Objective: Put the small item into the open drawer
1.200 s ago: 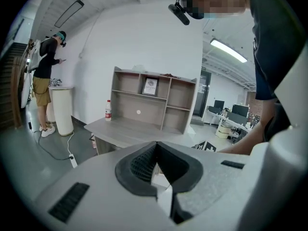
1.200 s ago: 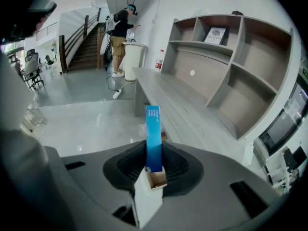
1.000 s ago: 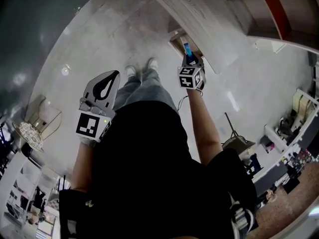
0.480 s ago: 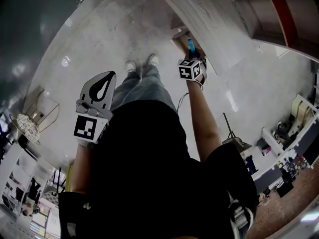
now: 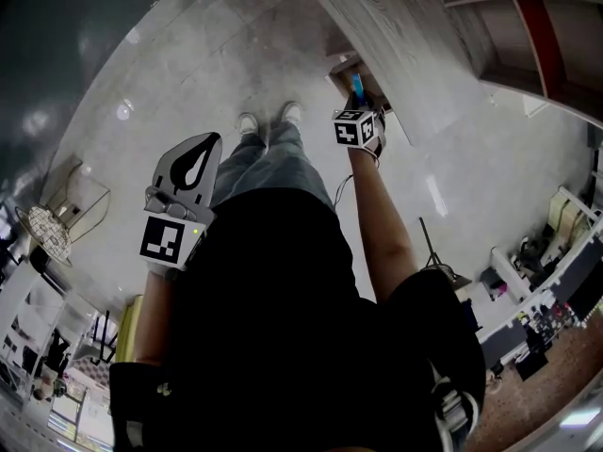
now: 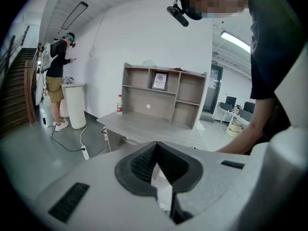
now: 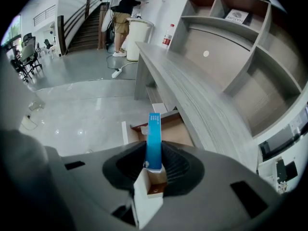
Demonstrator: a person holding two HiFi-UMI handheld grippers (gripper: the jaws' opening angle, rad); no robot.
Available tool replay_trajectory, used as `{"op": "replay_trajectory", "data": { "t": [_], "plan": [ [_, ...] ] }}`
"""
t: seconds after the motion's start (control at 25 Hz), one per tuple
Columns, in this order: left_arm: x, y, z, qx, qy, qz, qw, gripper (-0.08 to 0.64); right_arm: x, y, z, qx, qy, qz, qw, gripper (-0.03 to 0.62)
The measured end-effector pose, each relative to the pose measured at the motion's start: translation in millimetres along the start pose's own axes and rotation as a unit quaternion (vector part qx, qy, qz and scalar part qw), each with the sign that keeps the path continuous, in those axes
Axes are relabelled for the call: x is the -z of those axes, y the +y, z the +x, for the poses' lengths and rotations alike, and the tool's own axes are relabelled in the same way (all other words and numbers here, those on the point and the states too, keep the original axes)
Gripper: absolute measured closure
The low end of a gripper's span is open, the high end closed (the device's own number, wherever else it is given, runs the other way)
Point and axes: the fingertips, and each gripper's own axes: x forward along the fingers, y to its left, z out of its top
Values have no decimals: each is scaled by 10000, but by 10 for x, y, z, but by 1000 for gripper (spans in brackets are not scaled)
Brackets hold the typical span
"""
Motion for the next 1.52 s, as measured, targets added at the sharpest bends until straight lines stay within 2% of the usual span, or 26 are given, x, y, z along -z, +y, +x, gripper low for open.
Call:
{"op": "replay_trajectory", "data": {
  "t": [0.24,0.44,0.6,1.12,1.36,1.52],
  "plan": [
    [8,1,-16,-42,-33,-1,10000,558,-72,184,83,-390,13,47,9992,464],
    [32,15,-46,-75,-29,-27,10000,558,-142,289,103,-660,21,111,9978,323],
    [41,38,-57,-83,-79,-44,9999,558,-206,372,88,-829,20,88,9965,272],
    [-119,120,-57,-104,-418,-97,9990,558,-587,333,-248,-934,-270,142,9952,273],
    [-215,213,-74,-95,-671,-88,9977,558,-957,334,-581,-1059,-494,186,9930,340],
    [-295,274,-66,-74,-869,-89,9962,558,-1286,305,-881,-1068,-857,197,9904,431]
  ]
}}
